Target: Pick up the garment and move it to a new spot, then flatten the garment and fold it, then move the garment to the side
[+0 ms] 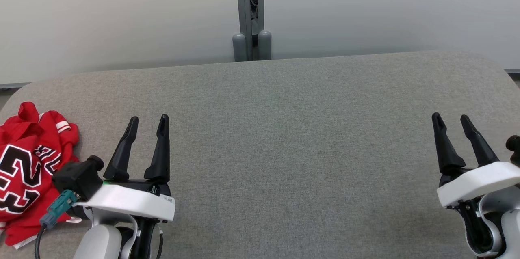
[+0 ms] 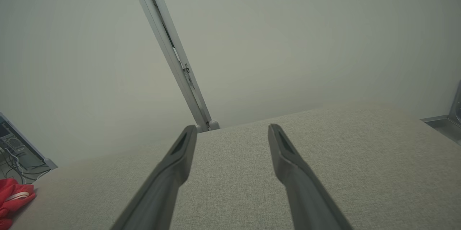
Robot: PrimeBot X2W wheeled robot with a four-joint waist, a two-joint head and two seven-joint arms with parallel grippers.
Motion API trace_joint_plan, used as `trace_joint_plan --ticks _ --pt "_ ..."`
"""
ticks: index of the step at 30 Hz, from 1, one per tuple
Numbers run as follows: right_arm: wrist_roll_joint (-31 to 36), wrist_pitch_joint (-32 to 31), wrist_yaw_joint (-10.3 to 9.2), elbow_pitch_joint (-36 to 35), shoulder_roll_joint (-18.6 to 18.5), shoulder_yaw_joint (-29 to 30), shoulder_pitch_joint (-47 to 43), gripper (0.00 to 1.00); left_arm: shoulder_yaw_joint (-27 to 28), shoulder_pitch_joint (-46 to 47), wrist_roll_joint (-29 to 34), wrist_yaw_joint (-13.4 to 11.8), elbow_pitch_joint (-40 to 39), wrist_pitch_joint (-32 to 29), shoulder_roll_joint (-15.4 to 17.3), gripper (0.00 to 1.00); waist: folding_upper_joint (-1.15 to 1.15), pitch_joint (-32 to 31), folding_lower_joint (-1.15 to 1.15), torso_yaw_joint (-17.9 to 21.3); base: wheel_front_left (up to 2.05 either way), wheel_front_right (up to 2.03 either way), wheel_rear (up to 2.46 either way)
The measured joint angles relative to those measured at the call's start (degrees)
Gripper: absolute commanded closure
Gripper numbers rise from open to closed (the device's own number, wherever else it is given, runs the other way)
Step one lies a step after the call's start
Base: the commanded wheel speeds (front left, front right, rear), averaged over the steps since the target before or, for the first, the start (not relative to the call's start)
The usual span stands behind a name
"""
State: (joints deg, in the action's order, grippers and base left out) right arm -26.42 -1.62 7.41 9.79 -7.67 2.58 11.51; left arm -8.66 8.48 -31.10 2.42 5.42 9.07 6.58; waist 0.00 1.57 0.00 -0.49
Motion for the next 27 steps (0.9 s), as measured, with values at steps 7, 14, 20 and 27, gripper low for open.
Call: trace_joint_plan --ticks 7,14,20,27 --pt "4.2 2.3 0.00 0.7 0.6 -1.0 -0.4 0.00 0.6 -1.3 3.6 -0.9 0.0 -2.0 0.1 0.00 0.00 0.0 0.00 -0.1 0.00 0.00 0.00" --pt "7.5 4.2 0.00 1.7 1.6 -1.1 -1.5 0.00 1.0 -1.9 7.3 -1.6 0.1 -3.1 0.2 0.00 0.00 -0.1 0.00 -0.1 0.00 0.00 0.00" --pt "9.5 4.7 0.00 2.3 2.3 -1.1 -2.1 0.00 1.3 -2.2 9.4 -1.8 0.5 -4.3 0.3 0.00 0.00 -0.2 0.00 0.0 0.00 0.00 0.00" --pt "11.5 5.8 0.01 2.5 3.3 -1.3 -2.6 0.00 2.0 -2.3 11.7 -2.4 0.5 -5.0 0.2 0.00 0.00 -0.1 0.00 0.0 0.00 0.00 0.00"
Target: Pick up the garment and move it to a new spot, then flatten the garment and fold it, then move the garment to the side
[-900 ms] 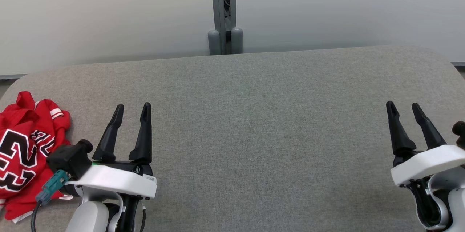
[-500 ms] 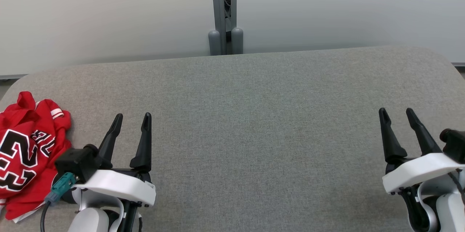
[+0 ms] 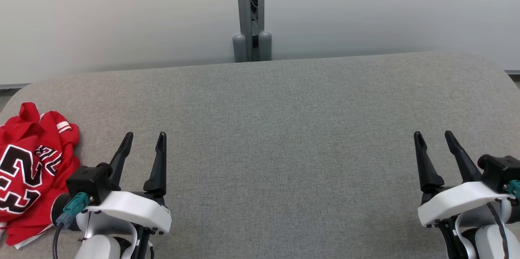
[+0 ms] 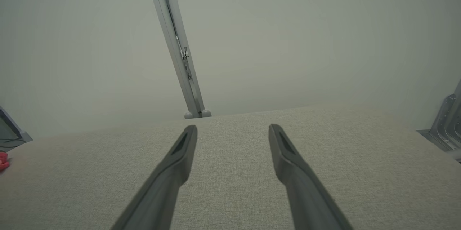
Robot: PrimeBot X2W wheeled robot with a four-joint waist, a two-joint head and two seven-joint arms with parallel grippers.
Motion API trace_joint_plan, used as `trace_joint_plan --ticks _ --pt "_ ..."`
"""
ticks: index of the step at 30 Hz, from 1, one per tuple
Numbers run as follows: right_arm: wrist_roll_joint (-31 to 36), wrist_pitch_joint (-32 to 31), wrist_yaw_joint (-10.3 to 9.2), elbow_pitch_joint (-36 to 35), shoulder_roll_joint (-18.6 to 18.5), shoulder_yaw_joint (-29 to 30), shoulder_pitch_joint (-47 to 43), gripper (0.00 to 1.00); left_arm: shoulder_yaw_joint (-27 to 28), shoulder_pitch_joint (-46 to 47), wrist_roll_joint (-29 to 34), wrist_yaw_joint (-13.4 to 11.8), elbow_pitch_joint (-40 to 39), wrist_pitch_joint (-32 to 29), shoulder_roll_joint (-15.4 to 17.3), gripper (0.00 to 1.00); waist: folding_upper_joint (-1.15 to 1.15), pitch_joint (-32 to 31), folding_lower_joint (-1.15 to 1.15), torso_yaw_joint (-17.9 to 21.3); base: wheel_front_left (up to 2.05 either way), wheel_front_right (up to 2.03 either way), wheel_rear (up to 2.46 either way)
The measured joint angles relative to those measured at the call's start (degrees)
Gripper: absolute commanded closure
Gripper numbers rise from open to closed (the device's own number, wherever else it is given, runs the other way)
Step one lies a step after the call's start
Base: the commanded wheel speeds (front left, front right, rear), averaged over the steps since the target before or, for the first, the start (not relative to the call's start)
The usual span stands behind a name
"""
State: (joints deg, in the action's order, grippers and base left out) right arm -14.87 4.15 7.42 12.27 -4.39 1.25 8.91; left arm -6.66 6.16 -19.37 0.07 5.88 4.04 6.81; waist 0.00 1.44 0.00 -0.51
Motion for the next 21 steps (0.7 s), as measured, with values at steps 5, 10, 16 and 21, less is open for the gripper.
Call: trace_joint_plan --ticks 5,10,16,21 --pt "0.7 0.6 0.00 0.0 0.5 -0.4 -0.3 0.00 0.3 -0.1 1.7 -0.2 0.0 -1.1 0.1 0.00 0.00 0.1 0.00 -0.2 0.00 0.00 0.00" --pt "1.5 1.2 0.00 -0.1 0.8 -0.9 -1.1 0.00 0.5 -0.4 3.0 -0.4 0.0 -2.3 0.1 0.00 0.00 -0.1 0.00 -0.3 0.00 0.00 0.00" --pt "1.1 1.9 0.00 -0.3 1.0 -1.6 -1.3 0.00 0.8 -1.0 4.3 -0.5 -0.2 -3.0 0.0 0.00 0.00 0.0 0.00 -0.4 0.00 0.00 0.00" --pt "2.1 2.5 0.00 -0.4 1.2 -1.6 -1.5 0.00 1.0 -1.0 5.9 -0.7 -0.2 -3.4 0.0 0.00 0.00 -0.1 0.00 -0.4 0.00 0.00 0.00"
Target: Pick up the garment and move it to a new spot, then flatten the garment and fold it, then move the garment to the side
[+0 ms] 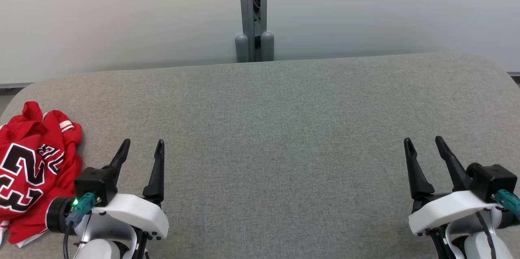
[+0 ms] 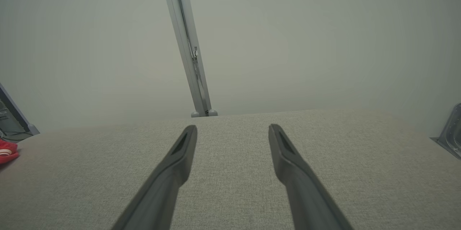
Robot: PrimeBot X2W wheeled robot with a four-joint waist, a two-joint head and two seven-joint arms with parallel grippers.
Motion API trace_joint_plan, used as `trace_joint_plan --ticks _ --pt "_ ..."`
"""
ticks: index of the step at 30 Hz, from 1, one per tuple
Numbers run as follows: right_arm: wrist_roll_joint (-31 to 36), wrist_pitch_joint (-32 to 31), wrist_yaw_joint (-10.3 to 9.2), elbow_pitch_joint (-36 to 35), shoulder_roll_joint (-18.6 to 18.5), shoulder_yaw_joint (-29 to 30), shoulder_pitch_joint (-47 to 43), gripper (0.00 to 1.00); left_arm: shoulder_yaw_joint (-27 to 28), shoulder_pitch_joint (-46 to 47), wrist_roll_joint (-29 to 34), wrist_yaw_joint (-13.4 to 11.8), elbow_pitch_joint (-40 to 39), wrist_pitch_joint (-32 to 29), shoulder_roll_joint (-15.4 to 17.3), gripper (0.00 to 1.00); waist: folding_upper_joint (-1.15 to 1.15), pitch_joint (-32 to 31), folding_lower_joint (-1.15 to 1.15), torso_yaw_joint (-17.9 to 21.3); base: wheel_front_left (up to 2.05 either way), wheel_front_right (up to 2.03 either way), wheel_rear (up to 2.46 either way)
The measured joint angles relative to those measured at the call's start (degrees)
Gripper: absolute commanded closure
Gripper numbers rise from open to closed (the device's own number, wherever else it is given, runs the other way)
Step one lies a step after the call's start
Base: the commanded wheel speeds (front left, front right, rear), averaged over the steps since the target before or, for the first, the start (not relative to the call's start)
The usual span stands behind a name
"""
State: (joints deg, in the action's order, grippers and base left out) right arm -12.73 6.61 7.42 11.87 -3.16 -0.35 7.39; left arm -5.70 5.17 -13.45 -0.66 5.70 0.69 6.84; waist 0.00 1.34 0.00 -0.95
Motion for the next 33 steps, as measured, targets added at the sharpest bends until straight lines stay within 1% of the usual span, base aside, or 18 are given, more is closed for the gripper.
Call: trace_joint_plan --ticks 10,21,33 --pt "2.2 1.5 0.00 -0.2 0.4 -0.6 -0.7 0.00 0.0 0.0 3.1 -0.4 -0.1 -0.8 0.4 0.00 0.00 -0.3 0.00 -0.3 0.00 0.00 0.00" --pt "0.6 1.5 0.00 0.4 0.5 0.3 -0.7 0.00 -0.3 0.0 2.8 -0.6 0.0 -1.0 0.9 0.00 0.00 -0.1 0.00 -0.3 0.00 0.00 0.00" --pt "0.5 1.5 0.00 1.1 0.5 0.8 -0.7 0.00 -0.8 0.0 2.4 -0.9 0.3 -1.0 1.1 0.00 0.00 -0.3 0.00 -0.4 0.00 0.00 0.00"
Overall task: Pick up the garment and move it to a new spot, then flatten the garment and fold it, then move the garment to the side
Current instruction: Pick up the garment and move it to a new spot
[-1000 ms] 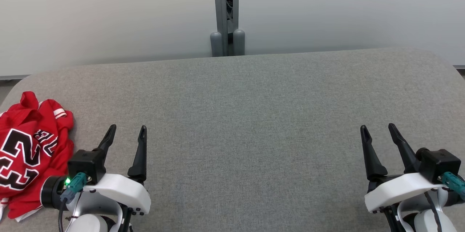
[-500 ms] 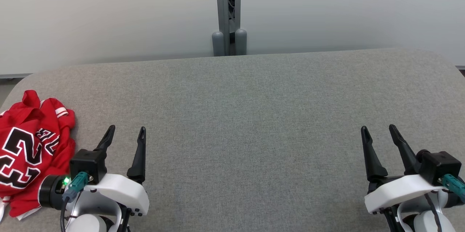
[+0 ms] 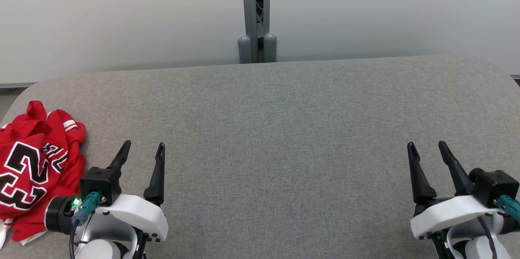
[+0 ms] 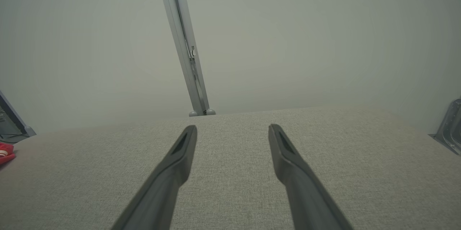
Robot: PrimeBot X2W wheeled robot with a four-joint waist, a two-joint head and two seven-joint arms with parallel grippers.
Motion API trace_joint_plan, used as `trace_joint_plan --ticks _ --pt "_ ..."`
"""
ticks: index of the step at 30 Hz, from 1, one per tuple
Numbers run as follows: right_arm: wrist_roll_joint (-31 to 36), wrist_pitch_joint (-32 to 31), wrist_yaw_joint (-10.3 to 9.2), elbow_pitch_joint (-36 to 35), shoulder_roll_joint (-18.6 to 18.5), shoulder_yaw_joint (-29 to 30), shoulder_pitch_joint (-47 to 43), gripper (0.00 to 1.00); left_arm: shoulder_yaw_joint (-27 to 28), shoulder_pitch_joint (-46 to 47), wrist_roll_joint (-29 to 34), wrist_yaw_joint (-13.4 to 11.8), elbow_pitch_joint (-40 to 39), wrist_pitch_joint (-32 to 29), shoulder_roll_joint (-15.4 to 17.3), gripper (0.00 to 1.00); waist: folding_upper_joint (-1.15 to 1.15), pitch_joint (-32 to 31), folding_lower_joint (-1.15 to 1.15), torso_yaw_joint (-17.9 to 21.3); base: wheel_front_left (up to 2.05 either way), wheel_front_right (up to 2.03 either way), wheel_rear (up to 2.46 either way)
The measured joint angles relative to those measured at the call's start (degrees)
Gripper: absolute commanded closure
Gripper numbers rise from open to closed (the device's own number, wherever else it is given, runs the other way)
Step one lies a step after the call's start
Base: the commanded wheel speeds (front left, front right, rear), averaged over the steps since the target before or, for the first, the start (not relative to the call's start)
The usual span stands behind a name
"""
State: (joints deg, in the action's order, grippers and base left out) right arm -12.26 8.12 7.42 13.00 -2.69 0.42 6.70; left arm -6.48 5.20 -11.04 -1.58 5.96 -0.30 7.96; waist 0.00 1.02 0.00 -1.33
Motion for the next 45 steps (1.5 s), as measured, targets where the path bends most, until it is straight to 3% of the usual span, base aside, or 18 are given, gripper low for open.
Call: trace_joint_plan --ticks 6,12,32,36,45 --pt "0.2 0.2 0.00 -0.2 0.0 0.4 0.0 0.00 0.2 0.8 -0.4 -0.5 0.1 0.4 0.0 0.00 0.00 0.1 0.00 -1.4 0.00 0.00 0.00" --pt "0.6 0.2 0.00 -1.3 0.0 -0.8 0.1 0.00 1.1 1.4 -1.1 -1.3 0.0 0.9 0.2 0.00 0.00 0.3 0.00 -5.4 0.00 0.00 0.00" --pt "-0.4 0.2 0.00 -2.2 0.1 -5.6 2.2 0.00 2.3 -0.4 -3.2 -3.1 -1.4 1.6 0.2 0.00 0.00 0.3 0.00 -27.0 0.00 0.00 0.00" --pt "-0.8 0.5 0.00 -1.4 0.1 -6.3 2.2 0.00 2.4 -1.1 -3.4 -3.4 -1.5 1.6 0.3 0.00 0.00 0.1 0.00 -28.7 0.00 0.00 0.00" --pt "-0.7 0.8 0.00 -0.7 0.1 -6.6 2.2 0.00 2.3 -1.3 -3.9 -3.8 -1.7 1.6 0.2 0.00 0.00 -0.1 0.00 -28.3 0.00 0.00 0.00"
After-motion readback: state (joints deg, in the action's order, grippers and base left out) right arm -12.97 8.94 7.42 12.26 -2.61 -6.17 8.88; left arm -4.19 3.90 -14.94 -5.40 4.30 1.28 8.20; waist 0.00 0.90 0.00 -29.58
